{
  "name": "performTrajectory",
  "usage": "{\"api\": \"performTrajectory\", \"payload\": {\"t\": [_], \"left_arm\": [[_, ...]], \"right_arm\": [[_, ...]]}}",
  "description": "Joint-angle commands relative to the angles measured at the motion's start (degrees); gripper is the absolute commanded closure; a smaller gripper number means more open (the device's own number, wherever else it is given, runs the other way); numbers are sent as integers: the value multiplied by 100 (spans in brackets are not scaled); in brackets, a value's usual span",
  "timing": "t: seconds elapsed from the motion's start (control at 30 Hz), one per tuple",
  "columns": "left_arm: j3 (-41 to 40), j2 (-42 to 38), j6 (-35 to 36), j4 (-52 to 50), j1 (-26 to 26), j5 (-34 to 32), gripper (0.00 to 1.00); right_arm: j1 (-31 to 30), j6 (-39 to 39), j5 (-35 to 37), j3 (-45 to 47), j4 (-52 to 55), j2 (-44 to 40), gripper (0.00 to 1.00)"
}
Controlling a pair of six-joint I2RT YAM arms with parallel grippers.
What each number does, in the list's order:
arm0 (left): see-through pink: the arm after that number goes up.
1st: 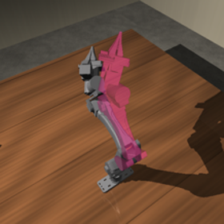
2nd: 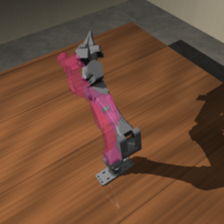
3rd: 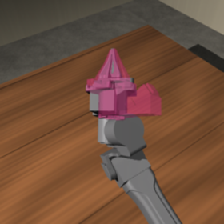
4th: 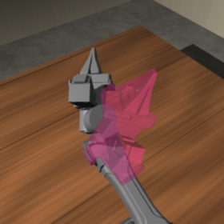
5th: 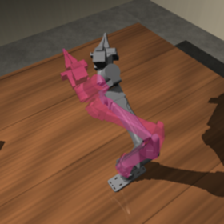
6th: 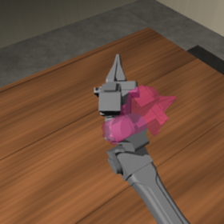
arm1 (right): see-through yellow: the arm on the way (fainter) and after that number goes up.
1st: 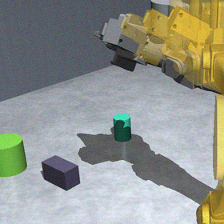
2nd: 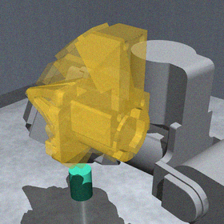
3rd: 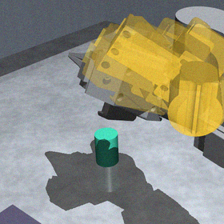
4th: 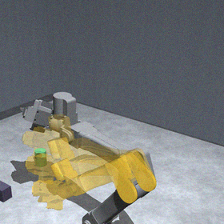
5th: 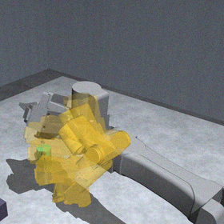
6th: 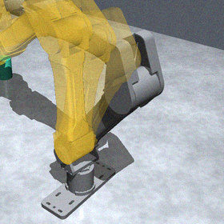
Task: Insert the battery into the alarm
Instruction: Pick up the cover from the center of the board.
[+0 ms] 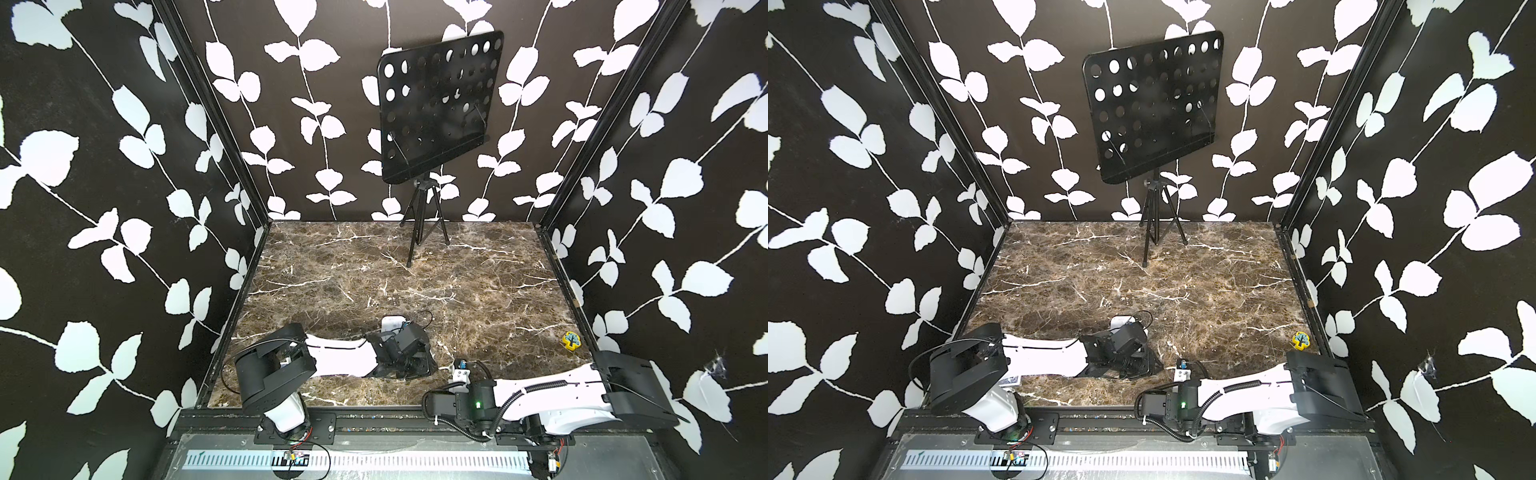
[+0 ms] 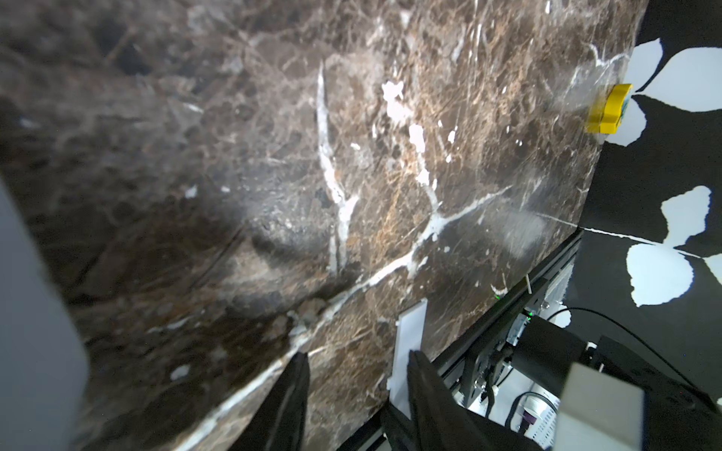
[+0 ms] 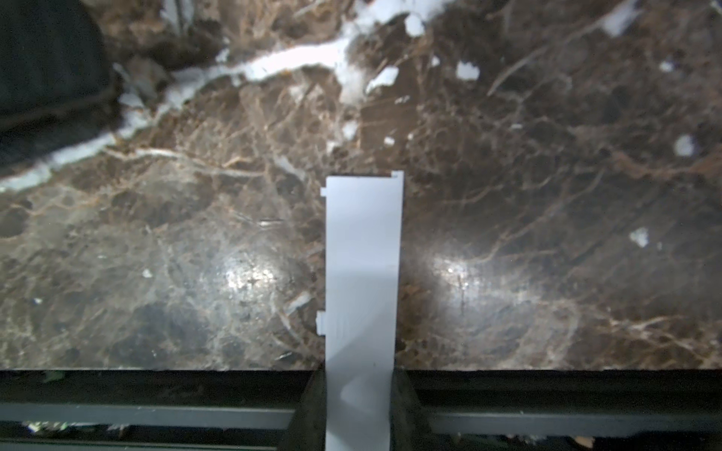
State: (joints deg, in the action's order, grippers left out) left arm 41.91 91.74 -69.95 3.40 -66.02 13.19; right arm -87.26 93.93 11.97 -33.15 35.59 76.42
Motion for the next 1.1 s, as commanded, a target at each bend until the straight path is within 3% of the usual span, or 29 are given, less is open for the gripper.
{"api": "performTrajectory", "payload": {"t": [0.0, 0.17, 0.37, 0.77, 1.07], "left_arm": [[54, -175, 98, 105, -75, 184, 53], [62, -51, 132, 270, -137, 385, 45], [217, 253, 184, 583, -281, 808, 44], [379, 740, 369, 553, -337, 1478, 51], [239, 888, 442, 667, -428, 1458, 60]], "right_arm": [[126, 503, 140, 458, -573, 97, 78], [122, 596, 301, 722, -747, -305, 78], [117, 586, 393, 894, -702, -644, 78], [119, 553, 451, 996, -829, -818, 78], [115, 582, 562, 1097, -767, -1117, 79]]}}
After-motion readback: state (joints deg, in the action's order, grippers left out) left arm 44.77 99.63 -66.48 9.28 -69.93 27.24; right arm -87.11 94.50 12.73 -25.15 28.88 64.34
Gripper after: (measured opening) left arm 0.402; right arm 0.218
